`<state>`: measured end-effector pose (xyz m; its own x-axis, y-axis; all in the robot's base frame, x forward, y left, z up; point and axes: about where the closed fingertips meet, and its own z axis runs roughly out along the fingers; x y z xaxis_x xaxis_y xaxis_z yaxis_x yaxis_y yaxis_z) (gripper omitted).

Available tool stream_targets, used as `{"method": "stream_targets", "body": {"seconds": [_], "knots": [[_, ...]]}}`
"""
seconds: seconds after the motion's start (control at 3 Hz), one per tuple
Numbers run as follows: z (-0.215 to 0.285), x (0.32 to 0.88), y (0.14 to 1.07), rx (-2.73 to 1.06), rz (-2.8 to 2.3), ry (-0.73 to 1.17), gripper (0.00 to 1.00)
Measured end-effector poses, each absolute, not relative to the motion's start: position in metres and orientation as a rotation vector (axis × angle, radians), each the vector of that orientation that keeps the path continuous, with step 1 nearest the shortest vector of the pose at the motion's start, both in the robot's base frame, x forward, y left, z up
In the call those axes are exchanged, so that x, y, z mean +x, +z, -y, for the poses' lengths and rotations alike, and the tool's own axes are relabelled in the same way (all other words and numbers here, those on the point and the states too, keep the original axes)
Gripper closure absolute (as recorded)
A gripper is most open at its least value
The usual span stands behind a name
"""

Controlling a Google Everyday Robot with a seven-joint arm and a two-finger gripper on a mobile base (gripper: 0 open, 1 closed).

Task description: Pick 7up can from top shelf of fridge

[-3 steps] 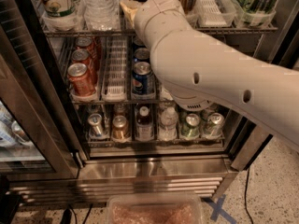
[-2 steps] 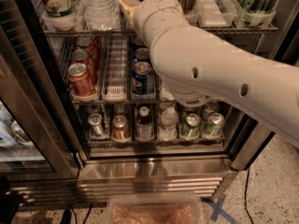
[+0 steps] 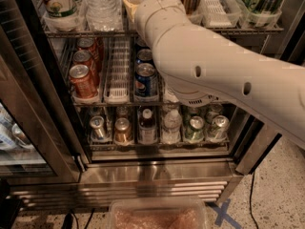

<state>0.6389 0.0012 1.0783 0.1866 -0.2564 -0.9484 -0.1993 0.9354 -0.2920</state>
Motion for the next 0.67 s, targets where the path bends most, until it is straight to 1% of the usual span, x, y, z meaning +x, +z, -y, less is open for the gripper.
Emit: {"method": "stream_targets", "body": {"seconds": [0.33, 0.67], "knots": [[-0.0012, 0.6389, 1.0784, -0.391, -1.393, -0.042, 1.00], [-0.0012, 0.6389, 1.0784, -0.391, -1.393, -0.042, 1.00]]}}
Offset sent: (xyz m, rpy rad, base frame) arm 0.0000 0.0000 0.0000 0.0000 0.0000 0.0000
